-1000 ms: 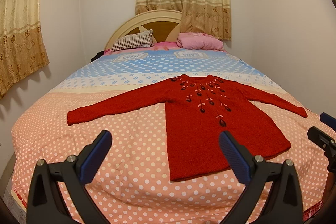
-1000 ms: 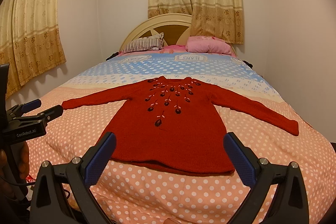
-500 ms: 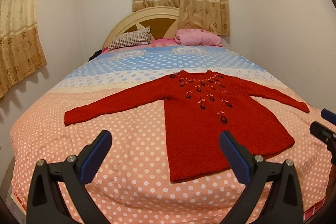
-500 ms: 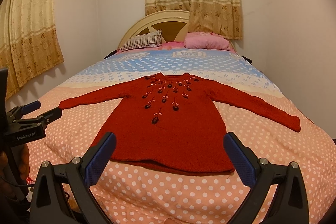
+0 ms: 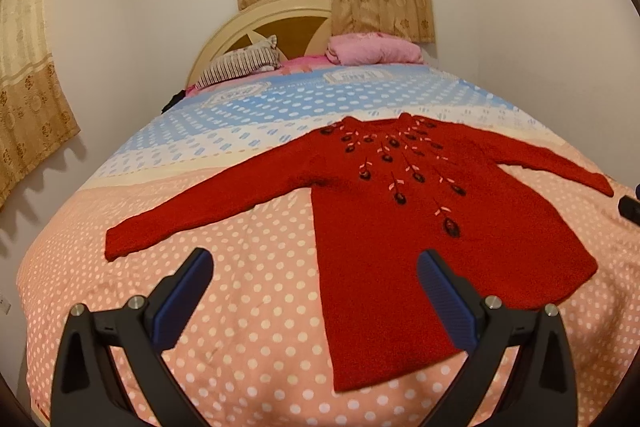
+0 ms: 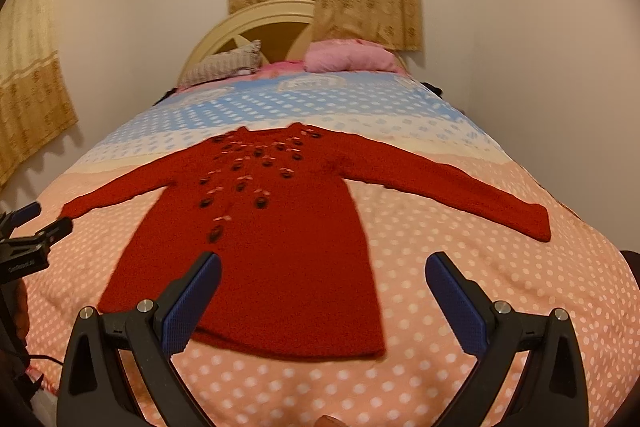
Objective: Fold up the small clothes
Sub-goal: 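Lower the right gripper to the sleeve cuff and close on it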
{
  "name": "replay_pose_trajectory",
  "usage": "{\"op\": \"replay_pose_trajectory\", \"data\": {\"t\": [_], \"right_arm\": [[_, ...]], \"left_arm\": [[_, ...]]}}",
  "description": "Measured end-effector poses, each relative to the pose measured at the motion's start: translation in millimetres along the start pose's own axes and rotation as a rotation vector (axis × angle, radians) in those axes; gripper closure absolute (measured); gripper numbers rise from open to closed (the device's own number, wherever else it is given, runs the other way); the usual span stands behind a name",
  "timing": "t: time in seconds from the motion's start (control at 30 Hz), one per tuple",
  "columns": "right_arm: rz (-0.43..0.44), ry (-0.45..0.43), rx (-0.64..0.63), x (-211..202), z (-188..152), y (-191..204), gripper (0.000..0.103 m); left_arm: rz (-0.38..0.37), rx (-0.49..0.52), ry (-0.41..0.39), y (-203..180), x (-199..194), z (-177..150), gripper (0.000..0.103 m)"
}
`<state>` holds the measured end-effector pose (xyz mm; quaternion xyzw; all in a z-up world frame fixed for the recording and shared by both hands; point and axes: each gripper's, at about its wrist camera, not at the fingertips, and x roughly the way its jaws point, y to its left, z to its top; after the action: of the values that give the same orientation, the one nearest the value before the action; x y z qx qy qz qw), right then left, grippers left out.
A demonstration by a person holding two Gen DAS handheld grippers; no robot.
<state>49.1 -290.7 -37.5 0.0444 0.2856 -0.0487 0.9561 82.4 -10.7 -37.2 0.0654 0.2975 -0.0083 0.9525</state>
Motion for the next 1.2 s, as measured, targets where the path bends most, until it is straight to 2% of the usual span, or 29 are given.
{"op": "replay_pose_trajectory", "data": {"t": [0.2,0.43,0.63,0.9,0.97,1.0,1.07,1.2], "right_arm": [[-0.037,0.039,0.049,31,6,-32,0.001],[-0.084,0.1,0.133,63,12,-88,0.001],[-0.152,0.135,0.279,85,21,-166,0.001],[-0.273,0.193,0.469,119,15,-275,0.002],[-0.282,0.206,0.521,126,15,-299,0.006],[-0.28,0.217,0.541,130,14,-309,0.013],[-0.274,0.237,0.57,139,16,-325,0.021],[-0.299,0.265,0.586,157,19,-341,0.025]], "left_arm": [[-0.004,0.023,0.031,-7,25,5,0.0],[-0.006,0.041,0.05,-12,58,17,0.0],[0.0,0.035,0.082,-14,93,26,0.0],[0.026,0.026,0.127,-11,136,33,0.0],[0.04,0.017,0.132,-7,145,35,0.0],[0.047,0.016,0.134,-5,148,35,0.0],[0.062,0.011,0.138,-1,155,36,0.0],[0.082,-0.007,0.148,7,167,34,0.0]]}}
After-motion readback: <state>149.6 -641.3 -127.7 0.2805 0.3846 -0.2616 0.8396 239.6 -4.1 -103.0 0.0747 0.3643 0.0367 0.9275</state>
